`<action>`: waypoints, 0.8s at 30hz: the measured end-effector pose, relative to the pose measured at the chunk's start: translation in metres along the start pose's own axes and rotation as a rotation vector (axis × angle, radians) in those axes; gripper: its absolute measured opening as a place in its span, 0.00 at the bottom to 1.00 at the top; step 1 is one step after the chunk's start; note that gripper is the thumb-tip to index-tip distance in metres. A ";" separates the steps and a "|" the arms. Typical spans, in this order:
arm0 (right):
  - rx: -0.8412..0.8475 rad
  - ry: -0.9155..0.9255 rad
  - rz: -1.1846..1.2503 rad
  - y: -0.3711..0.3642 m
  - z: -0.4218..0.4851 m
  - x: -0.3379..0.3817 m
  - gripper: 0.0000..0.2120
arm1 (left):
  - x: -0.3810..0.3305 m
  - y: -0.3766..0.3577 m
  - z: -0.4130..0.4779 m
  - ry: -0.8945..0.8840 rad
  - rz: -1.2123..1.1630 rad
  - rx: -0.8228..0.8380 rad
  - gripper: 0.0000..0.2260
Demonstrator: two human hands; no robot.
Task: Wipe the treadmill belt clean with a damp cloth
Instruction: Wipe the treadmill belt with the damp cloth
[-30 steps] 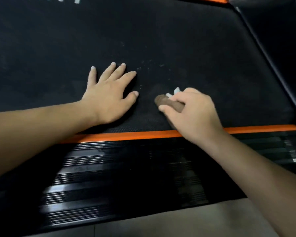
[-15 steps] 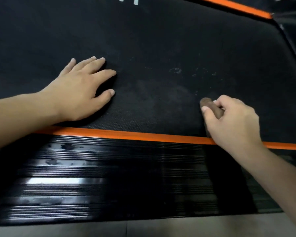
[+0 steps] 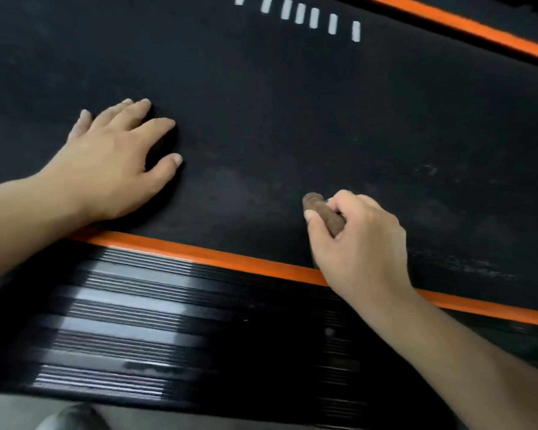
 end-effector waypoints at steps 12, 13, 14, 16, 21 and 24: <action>0.087 0.064 -0.003 -0.086 0.009 0.174 0.13 | 0.154 0.044 -0.028 0.203 0.036 0.034 0.27; 0.095 0.070 0.008 -0.094 0.010 0.191 0.12 | 0.169 0.047 -0.029 0.216 0.041 0.039 0.27; 0.101 0.073 0.020 -0.103 0.011 0.208 0.11 | 0.183 0.051 -0.029 0.224 0.048 0.047 0.27; 0.098 0.078 0.042 -0.120 0.013 0.241 0.10 | 0.208 0.057 -0.028 0.235 0.061 0.065 0.28; 0.130 0.049 0.057 -0.139 0.012 0.275 0.10 | 0.265 0.070 -0.037 0.337 0.074 0.105 0.32; 0.152 0.050 0.052 -0.139 0.011 0.279 0.10 | 0.271 0.067 -0.038 0.329 0.081 0.131 0.33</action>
Point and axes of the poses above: each hand's wrist, its own z-axis towards the middle knuckle, its own y-axis out of the back of the hand, x = y × z, the point moved 9 cm from there along z, towards the middle knuckle, and after that the axes turned 4 degrees about -x, right-handed, at the moved point
